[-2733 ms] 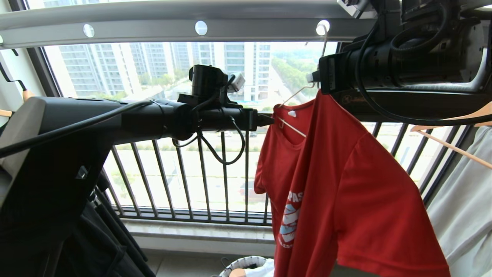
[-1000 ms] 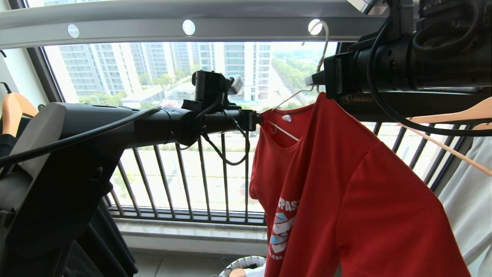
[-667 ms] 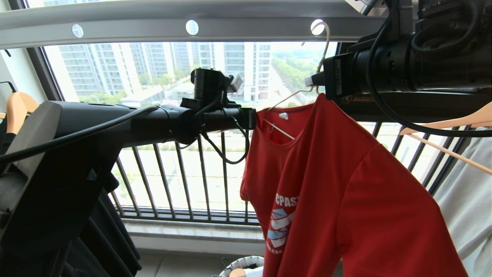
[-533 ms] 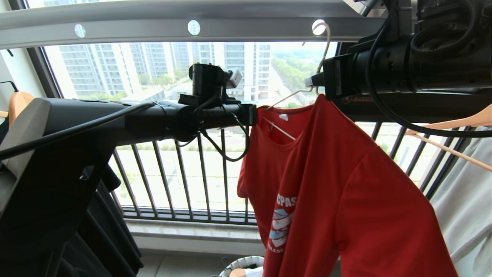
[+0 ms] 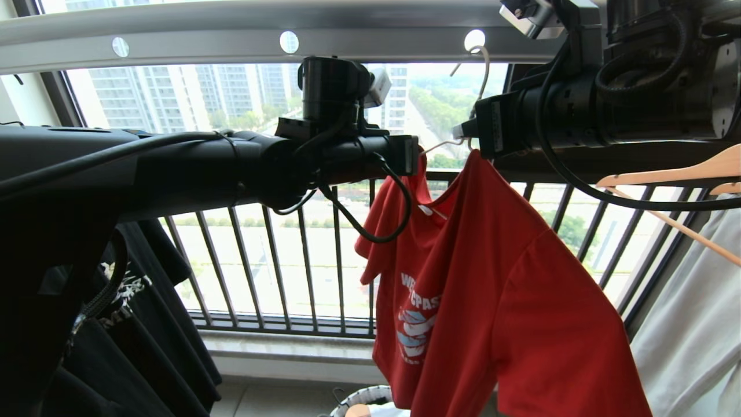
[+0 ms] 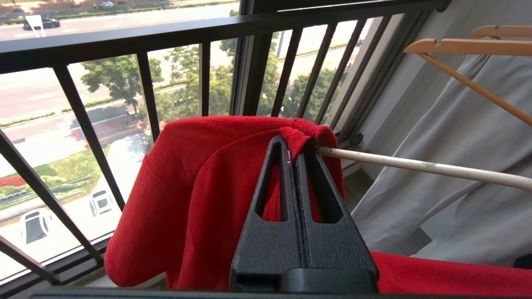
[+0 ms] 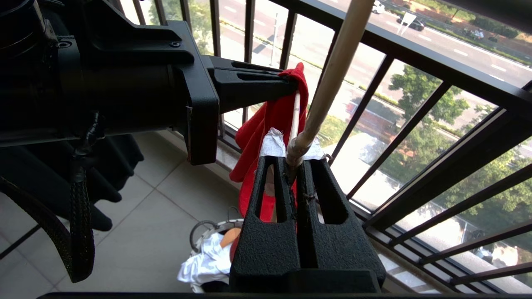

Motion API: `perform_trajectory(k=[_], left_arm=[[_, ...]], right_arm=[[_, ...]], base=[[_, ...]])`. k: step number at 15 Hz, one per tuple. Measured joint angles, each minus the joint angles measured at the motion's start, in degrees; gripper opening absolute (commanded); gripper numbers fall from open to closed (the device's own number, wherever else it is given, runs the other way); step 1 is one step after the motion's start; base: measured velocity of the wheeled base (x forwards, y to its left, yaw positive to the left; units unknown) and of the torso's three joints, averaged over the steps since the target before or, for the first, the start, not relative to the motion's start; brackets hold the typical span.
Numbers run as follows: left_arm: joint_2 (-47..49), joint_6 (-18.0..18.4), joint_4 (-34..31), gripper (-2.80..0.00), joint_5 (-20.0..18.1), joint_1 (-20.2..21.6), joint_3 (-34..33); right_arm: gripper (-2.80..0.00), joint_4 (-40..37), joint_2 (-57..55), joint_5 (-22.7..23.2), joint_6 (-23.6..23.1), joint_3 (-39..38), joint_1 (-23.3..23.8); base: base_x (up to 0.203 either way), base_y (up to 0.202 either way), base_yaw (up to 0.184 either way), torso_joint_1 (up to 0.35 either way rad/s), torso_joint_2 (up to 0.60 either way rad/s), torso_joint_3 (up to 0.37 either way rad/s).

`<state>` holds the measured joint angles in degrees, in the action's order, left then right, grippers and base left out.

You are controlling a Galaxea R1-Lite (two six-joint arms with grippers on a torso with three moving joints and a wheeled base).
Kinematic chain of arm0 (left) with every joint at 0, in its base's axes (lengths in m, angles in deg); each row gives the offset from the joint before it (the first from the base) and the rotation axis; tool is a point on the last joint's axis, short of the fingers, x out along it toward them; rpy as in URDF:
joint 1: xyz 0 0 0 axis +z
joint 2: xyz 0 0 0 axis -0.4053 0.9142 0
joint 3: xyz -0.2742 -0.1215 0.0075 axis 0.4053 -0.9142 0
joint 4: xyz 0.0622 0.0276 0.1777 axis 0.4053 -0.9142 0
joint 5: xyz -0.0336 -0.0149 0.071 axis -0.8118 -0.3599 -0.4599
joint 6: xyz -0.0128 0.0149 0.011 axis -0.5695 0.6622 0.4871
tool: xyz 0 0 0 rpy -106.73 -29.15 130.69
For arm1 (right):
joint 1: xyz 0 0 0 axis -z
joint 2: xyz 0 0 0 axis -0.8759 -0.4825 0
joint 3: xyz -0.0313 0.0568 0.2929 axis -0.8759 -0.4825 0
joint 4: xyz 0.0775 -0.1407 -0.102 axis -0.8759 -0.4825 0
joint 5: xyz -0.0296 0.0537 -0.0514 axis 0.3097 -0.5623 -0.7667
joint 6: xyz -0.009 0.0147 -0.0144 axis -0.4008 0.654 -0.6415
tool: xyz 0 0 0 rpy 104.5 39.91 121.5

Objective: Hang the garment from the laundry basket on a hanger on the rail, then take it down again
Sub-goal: Take the clothes off the clothes rack

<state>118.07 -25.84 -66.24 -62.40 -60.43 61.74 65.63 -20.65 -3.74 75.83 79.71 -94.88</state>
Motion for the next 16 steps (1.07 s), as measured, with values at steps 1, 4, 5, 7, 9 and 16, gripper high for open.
perform_trajectory(k=[1,4,5,7,9,16], left_arm=[[-0.77,-0.02,0.02,-2.8,0.03,-0.52,-0.93],[-4.07,-0.08,-0.08,-2.8,0.13,-1.95,-4.63],[-5.18,-0.08,-0.24,-2.8,0.37,-2.37,-5.71],[-7.47,-0.08,-0.44,-2.8,1.19,-3.27,-7.73],[-8.83,-0.06,-0.41,-2.8,1.66,-3.91,-8.89],[-9.62,-0.06,0.11,-2.8,1.87,-4.21,-9.22]], right_arm=[[-2.8,0.05,-0.17,0.0,0.0,0.07,0.0],[-2.8,0.18,-0.77,0.02,0.06,0.31,0.0],[-2.8,0.18,-0.93,0.02,0.06,0.38,0.02],[-2.8,0.2,-1.15,0.06,0.06,0.41,0.0],[-2.8,0.24,-1.23,0.07,0.06,0.46,0.02],[-2.8,0.2,-1.29,-0.06,0.09,0.46,0.02]], base=[[0.0,0.0,0.0,0.0,0.0,0.0],[0.0,0.0,0.0,0.0,0.0,0.0],[0.0,0.0,0.0,0.0,0.0,0.0],[0.0,0.0,0.0,0.0,0.0,0.0],[0.0,0.0,0.0,0.0,0.0,0.0],[0.0,0.0,0.0,0.0,0.0,0.0]])
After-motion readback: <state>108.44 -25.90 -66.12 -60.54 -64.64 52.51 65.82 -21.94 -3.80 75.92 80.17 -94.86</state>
